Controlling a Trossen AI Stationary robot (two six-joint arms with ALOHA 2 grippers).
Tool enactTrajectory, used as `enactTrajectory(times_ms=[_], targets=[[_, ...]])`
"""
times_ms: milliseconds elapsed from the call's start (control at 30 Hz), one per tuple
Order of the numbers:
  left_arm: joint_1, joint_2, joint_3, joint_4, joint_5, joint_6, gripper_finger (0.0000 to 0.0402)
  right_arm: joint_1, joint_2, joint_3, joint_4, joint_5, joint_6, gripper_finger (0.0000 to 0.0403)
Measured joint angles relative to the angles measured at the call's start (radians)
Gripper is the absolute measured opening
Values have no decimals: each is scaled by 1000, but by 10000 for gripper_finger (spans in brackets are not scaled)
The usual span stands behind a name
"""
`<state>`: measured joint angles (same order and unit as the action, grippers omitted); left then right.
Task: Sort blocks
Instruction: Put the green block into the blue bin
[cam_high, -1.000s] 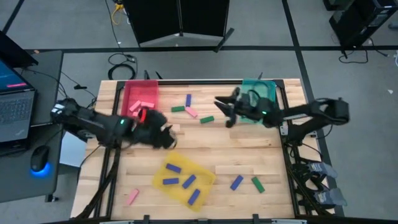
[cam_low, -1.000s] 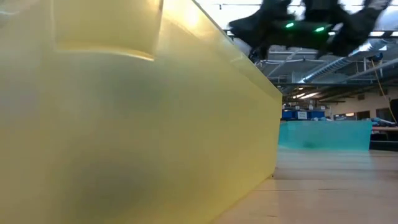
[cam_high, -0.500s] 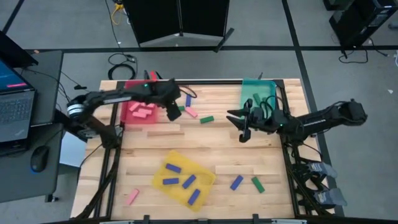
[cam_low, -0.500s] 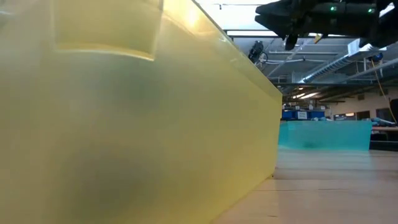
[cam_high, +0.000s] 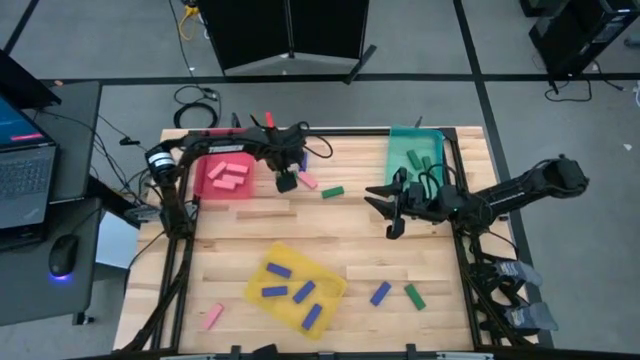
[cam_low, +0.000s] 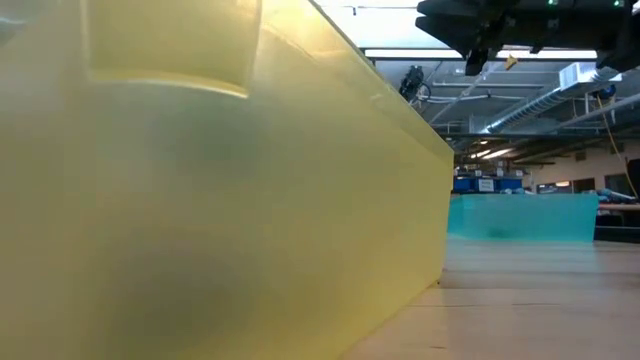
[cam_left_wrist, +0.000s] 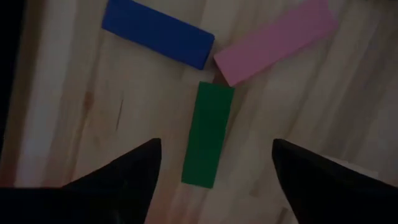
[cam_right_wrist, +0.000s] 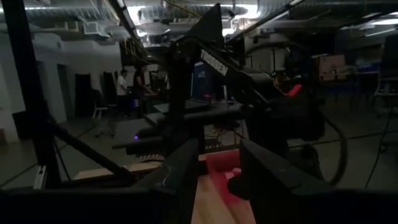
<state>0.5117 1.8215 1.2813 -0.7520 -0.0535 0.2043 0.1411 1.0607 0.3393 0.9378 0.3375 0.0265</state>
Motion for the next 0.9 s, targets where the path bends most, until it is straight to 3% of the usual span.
enactTrajectory(times_ms=[233, 433, 700, 900], targets=[[33, 93, 23, 1, 5, 33, 330, 24, 0, 0, 1, 12, -3, 128], [72, 132, 32, 10, 98, 22, 312, 24, 0, 0, -1, 13, 3, 129], [76, 171, 38, 13, 100, 24, 245, 43, 1, 0, -19, 13, 3, 129], [76, 174, 36, 13, 82, -4, 160, 48, 1, 0, -19, 13, 3, 127]])
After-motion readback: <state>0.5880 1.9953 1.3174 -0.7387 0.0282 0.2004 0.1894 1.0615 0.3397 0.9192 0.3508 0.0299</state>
